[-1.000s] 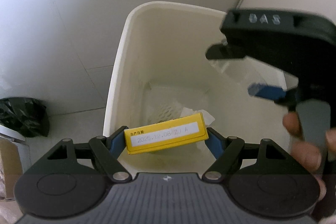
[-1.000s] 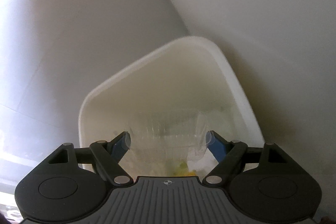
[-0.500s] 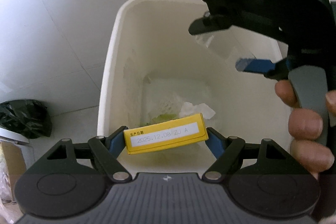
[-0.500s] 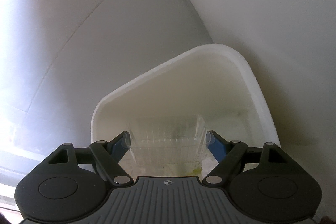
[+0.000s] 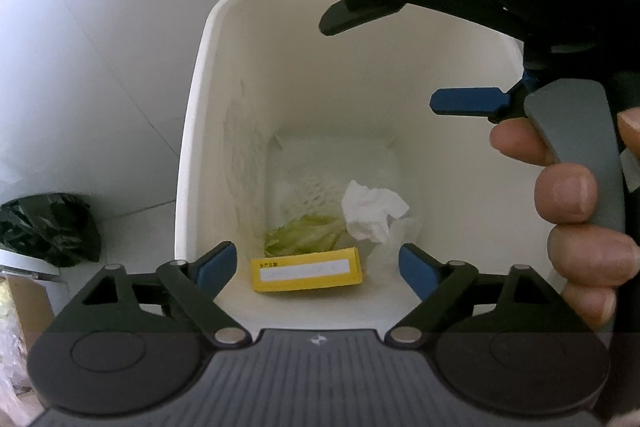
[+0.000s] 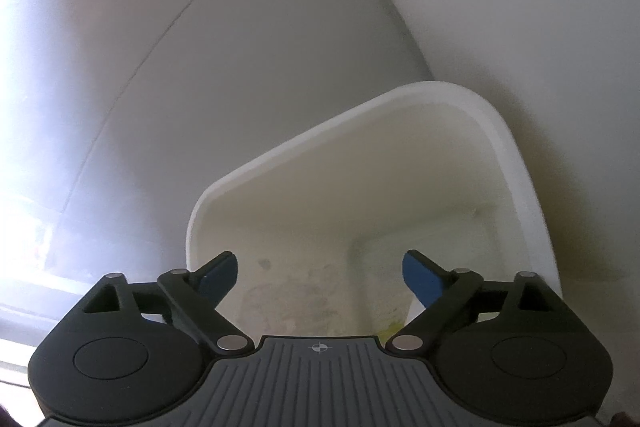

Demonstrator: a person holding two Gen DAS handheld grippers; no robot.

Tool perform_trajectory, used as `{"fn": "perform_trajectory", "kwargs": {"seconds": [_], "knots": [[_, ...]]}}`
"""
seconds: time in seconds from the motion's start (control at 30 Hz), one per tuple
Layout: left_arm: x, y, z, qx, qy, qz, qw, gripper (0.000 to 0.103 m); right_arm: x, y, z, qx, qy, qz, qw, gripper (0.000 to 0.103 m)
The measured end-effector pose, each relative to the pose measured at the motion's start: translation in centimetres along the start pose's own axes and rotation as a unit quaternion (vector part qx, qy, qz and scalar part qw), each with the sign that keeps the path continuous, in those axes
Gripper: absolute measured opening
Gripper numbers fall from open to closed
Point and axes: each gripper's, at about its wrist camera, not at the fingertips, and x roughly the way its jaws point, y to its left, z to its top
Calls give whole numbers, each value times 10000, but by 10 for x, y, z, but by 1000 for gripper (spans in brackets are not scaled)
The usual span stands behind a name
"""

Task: Collect trash
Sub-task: 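Move both open tools from the wastebasket back to the counter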

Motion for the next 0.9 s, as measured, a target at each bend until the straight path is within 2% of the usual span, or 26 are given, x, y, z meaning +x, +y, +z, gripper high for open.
{"fn": "perform_trajectory", "kwargs": {"seconds": [0.43,0.6,0.9], "knots": [[-6,2,-4,-17,-155,12,9999,92,18,-1,6,-132,109,-116,9998,96],[-15,7,-6,-124,-326,-94,9993,93,9,7,8,-232,233,-348,9989,96],[-41,13,-8,-250,-543,-281,9978,96,-16,32,9,-610,262,-361,9971,96]]}}
